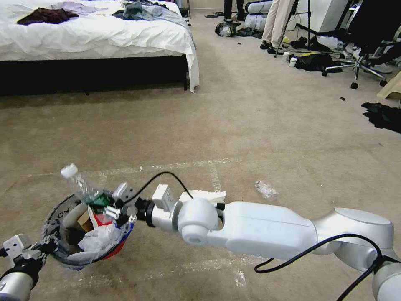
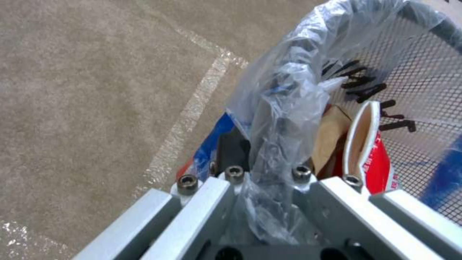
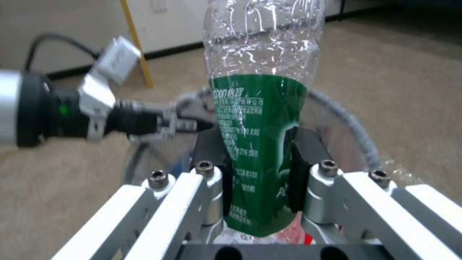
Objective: Pick up the trash bin and place the garbage on the floor into it.
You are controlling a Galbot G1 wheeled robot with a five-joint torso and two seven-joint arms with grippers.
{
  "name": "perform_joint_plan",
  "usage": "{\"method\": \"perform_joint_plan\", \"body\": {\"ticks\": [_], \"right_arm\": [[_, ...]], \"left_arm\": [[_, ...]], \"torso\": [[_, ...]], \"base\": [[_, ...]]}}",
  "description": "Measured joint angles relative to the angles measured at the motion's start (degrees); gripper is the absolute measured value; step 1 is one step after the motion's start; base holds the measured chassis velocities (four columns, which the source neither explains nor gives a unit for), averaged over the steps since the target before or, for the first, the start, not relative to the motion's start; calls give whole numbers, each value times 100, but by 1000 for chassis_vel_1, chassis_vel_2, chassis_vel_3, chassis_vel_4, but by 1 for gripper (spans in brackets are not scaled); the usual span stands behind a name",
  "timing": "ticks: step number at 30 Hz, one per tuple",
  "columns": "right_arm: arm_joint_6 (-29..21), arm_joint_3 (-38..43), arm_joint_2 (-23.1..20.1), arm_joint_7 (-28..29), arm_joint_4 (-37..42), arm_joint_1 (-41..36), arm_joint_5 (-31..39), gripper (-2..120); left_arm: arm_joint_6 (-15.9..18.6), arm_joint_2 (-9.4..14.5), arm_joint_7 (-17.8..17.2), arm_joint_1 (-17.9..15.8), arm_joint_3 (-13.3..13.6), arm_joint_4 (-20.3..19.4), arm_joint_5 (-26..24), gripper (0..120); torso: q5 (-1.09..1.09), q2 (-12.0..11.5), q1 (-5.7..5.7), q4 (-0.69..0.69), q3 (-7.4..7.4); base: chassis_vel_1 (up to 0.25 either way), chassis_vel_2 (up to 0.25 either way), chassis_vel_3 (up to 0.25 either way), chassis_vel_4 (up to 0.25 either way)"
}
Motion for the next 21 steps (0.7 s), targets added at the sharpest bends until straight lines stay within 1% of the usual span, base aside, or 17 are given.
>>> {"method": "perform_joint_plan", "body": {"ticks": [9, 21], "right_arm": [[261, -184, 431, -4, -691, -96, -332, 19], [399, -261, 652, 29, -1097, -197, -487, 19]], "left_arm": [[-3, -18, 21, 49, 3, -31, -7, 1], [-11, -39, 30, 54, 10, -38, -2, 1]], "torso": [[0, 0, 0, 0, 0], [0, 0, 0, 0, 0]], "base": [[0, 0, 0, 0], [0, 0, 0, 0]]}}
